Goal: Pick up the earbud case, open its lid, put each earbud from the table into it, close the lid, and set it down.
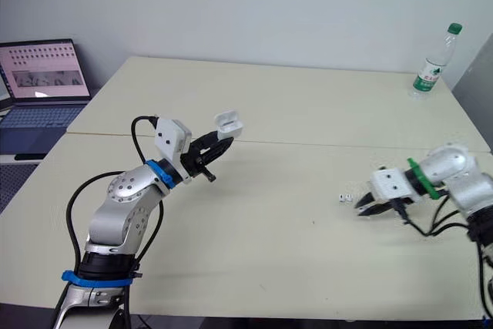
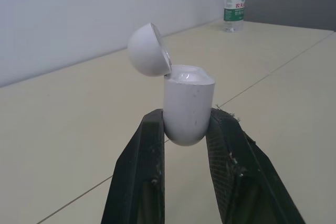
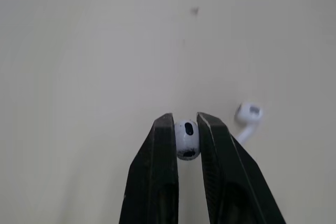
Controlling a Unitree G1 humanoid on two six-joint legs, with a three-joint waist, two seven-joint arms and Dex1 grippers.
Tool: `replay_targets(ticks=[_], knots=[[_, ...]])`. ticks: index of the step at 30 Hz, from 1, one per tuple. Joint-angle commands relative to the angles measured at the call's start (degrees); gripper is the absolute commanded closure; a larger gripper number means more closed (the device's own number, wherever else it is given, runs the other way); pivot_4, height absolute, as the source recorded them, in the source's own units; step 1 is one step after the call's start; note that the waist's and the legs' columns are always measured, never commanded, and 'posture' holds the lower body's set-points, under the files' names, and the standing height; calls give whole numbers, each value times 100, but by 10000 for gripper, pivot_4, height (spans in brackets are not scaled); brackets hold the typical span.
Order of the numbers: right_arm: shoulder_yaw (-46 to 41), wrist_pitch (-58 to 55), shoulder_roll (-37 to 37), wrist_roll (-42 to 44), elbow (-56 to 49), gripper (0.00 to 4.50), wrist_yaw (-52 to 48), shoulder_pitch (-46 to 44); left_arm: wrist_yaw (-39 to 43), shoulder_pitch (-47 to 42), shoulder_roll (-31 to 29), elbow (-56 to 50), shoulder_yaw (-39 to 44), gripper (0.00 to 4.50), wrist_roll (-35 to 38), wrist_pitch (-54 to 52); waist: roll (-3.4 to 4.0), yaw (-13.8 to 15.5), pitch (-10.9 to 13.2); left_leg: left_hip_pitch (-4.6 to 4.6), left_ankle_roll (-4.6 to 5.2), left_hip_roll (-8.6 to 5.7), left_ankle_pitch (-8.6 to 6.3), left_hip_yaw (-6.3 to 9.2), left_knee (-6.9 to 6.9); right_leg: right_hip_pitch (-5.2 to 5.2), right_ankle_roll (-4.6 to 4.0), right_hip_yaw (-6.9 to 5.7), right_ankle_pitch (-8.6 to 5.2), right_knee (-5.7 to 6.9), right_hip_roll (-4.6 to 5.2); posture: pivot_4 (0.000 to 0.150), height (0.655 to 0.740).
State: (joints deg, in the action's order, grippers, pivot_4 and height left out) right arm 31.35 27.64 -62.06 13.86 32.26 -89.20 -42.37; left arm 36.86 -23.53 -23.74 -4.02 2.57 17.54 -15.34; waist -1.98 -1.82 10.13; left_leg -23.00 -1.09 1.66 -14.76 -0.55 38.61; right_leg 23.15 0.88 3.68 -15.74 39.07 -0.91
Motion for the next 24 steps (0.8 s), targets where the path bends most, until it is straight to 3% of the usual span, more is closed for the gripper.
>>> replay_targets(ticks=[1, 9, 10, 14, 15, 21, 24], knots=[[486, 928, 95, -134, 1122, 42613, -330, -400, -62, 44, 75, -294, -13, 37498, -5, 159, 0, -12, 0, 3, 0, 1, 0, -3, -4, 0, -1, 4, 0, 0, 0, 1500, 7400], [679, 1977, 663, -645, 2967, 42613, -330, -910, -126, 125, 115, -398, -27, 37498, 0, 133, 7, -11, 4, 11, 0, 1, 1, -12, -16, -1, -4, 15, 3, 2, 1, 1500, 7400], [655, 2026, 707, -690, 3076, 35351, -330, -936, -127, 118, 105, -397, -26, 37498, 4, 127, 7, -6, 4, 11, -1, 0, 1, -12, -15, -1, -3, 15, 4, 2, 3, 1500, 7400], [439, 2034, 788, -847, 3342, 22602, -330, -1022, -94, 93, 43, -377, 2, 37498, 21, 110, 7, 5, 4, 11, -1, -2, 1, -8, -14, -4, -2, 10, 4, 2, 7, 1500, 7400], [366, 1953, 783, -911, 3378, 22602, -330, -1059, -87, 94, 31, -377, 5, 37498, 23, 109, 7, 6, 4, 10, -1, -2, 1, -8, -15, -4, -2, 9, 4, 2, 7, 1500, 7400], [-429, -362, 695, -972, 2917, 22602, -47, -1087, -127, 205, 27, -454, 16, 37498, 29, 118, 8, 14, 4, 10, -1, -3, 1, -8, -15, -4, -4, 9, 6, 3, 10, 1500, 7400], [-863, -1714, 328, -795, 1562, 22602, 10, -430, -160, 296, 42, -520, 23, 37498, 32, 118, 11, 23, 3, 8, -1, -1, 1, -4, -19, -2, -5, 5, 6, 3, 10, 1500, 7400]])
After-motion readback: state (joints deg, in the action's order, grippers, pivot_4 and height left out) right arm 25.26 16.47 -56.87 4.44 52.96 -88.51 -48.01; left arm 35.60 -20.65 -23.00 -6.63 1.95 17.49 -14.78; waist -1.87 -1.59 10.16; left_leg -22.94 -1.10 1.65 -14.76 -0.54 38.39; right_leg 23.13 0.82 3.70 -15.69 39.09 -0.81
